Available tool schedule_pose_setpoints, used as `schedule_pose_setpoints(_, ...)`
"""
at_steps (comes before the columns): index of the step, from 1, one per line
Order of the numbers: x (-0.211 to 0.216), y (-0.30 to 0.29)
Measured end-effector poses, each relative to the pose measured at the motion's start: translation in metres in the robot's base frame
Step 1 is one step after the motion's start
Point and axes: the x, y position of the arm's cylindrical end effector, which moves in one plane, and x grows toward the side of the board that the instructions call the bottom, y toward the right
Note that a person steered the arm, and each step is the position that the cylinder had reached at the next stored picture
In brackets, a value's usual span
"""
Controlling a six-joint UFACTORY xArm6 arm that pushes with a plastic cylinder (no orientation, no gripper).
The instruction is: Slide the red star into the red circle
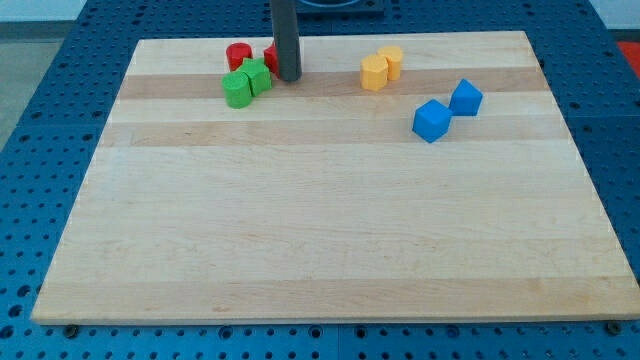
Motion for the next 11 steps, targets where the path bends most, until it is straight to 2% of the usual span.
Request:
schedule_pose_setpoints(1, -0.009, 0.0)
schedule_pose_setpoints(2, -0.008, 0.026)
schedule_pose_setpoints(4, -0.037, 0.073)
schedule_pose_setpoints(5, -0.061, 0.07)
schedule_pose_setpoints(9, -0.041, -0.056)
schedule_pose_setpoints(11, -0.054, -0.039)
